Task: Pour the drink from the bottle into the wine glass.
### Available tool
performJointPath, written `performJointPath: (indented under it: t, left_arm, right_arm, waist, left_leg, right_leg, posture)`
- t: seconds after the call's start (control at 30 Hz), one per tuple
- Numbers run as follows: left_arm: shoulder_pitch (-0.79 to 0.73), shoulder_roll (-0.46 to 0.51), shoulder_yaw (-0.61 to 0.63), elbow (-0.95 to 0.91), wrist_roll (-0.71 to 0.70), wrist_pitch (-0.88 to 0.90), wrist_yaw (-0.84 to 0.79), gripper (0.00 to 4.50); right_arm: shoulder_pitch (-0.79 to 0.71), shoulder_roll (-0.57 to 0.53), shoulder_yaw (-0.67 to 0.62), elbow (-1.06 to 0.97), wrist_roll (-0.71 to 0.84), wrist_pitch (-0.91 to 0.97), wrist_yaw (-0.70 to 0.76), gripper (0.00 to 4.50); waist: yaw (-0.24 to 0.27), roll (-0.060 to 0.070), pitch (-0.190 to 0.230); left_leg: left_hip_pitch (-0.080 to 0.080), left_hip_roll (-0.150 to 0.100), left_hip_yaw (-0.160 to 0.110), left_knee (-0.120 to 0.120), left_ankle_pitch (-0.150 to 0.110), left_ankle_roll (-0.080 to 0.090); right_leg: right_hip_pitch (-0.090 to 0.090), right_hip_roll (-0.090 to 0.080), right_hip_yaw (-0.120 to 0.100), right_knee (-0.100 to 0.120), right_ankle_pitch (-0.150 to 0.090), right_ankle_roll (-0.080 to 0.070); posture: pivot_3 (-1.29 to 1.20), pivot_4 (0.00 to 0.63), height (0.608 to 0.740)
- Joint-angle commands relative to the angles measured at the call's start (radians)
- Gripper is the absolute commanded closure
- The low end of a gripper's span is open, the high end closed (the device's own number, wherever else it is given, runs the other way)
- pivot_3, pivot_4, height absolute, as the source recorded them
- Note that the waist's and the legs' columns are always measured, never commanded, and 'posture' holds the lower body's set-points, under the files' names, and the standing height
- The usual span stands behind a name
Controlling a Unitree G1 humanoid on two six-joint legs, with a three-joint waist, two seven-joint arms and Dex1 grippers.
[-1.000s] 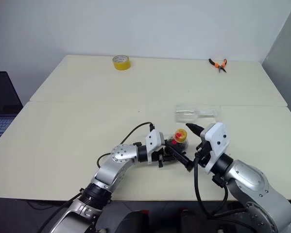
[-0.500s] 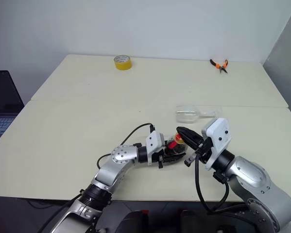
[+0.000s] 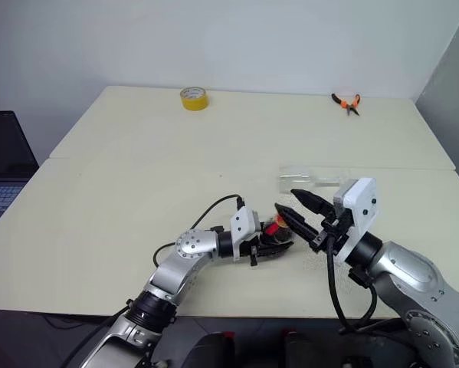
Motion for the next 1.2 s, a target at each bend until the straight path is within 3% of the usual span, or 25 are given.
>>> performJointPath:
  t: [0.03,0.73,0.9,1.03,1.2]
  left_arm:
    - [-0.005,-0.003,-0.003,-0.035,0.001,-0.032,0.001,2.68]
    - [0.009,0.004,-0.004,-0.046,0.007,-0.04,0.004,2.69]
    - [0.013,0.009,-0.006,-0.054,0.004,-0.037,0.003,2.69]
    - [0.015,0.012,-0.01,-0.06,0.002,-0.033,0.001,2.91]
    - [0.021,0.017,-0.011,-0.079,-0.004,-0.018,-0.003,3.13]
  right_arm:
    - [-0.013,-0.038,0.012,-0.033,0.003,0.018,-0.013,1.88]
    - [0.03,-0.04,0.093,0.024,-0.195,-0.06,0.027,1.88]
    - [0.022,-0.02,0.078,0.031,-0.182,-0.059,0.024,3.24]
    - [0.024,-0.033,0.052,0.049,-0.172,-0.07,0.061,3.24]
    - [0.016,-0.152,0.022,0.139,-0.213,-0.135,0.241,3.24]
  waist:
    - [0.0,0.0,0.0]
    - [0.0,0.0,0.0]
    - [0.0,0.0,0.0]
    - [0.0,0.0,0.0]
    - [0.001,0.0,0.0]
  left_leg:
    - [0.0,0.0,0.0,0.0,0.0,0.0]
    - [0.0,0.0,0.0,0.0,0.0,0.0]
    - [0.0,0.0,0.0,0.0,0.0,0.0]
    - [0.0,0.0,0.0,0.0,0.0,0.0]
    - [0.0,-0.001,0.0,0.0,0.0,0.0]
  right_leg:
    - [0.0,0.0,0.0,0.0,0.0,0.0]
    - [0.0,0.0,0.0,0.0,0.0,0.0]
    - [0.0,0.0,0.0,0.0,0.0,0.0]
    - [0.0,0.0,0.0,0.0,0.0,0.0]
    - [0.0,0.0,0.0,0.0,0.0,0.0]
  posture:
    - [0.0,0.15,0.74]
    - [0.0,0.15,0.74]
    - [0.0,0.15,0.74]
    - [0.0,0.15,0.74]
    - [0.0,0.15,0.74]
